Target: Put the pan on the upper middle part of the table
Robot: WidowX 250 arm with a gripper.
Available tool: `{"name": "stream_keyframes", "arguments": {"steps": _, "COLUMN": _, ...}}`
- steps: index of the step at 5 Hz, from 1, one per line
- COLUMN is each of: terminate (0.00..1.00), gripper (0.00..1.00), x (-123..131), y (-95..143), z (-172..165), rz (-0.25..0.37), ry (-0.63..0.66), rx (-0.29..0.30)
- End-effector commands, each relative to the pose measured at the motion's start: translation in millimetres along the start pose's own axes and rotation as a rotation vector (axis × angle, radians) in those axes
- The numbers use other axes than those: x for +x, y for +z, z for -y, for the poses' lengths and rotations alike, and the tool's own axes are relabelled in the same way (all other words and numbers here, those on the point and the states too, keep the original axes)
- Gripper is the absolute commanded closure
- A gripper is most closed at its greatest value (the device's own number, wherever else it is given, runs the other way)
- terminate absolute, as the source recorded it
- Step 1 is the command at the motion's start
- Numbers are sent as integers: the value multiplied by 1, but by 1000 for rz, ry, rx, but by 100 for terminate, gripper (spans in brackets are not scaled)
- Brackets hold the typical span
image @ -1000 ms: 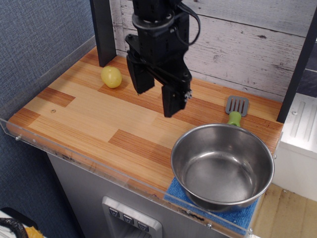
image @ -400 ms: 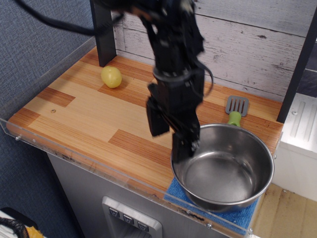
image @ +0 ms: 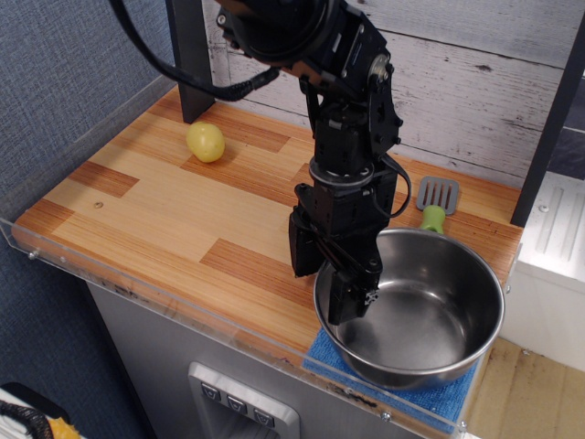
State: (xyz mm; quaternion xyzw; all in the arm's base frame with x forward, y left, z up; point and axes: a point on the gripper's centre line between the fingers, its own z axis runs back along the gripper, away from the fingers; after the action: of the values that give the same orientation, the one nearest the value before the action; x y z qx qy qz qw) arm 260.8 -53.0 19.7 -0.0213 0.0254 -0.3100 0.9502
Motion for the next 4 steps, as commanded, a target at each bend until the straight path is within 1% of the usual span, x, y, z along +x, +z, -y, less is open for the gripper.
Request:
{"name": "stream_keyframes", "arguments": {"steps": 1, "terminate": 0, "gripper": 100, "x": 2, "y": 8, "z": 1, "rz": 39, "ry": -18, "rx": 29}}
{"name": "stream_keyframes", "arguments": {"steps": 2, "terminate": 0, "gripper": 100, "x": 2, "y": 7, "z": 1, "rz": 41, "ry": -16, "rx": 25}}
{"name": "stream_keyframes", "arguments": {"steps": 3, "terminate": 0, "gripper": 100, "x": 2, "y": 11, "z": 3, "rz": 59, "ry": -24, "rx": 22}}
{"name": "stream_keyframes", "arguments": {"steps": 4, "terminate": 0, "gripper": 100, "x": 7, "y": 45, "z": 6, "rz": 187, "ry": -50, "rx": 31}}
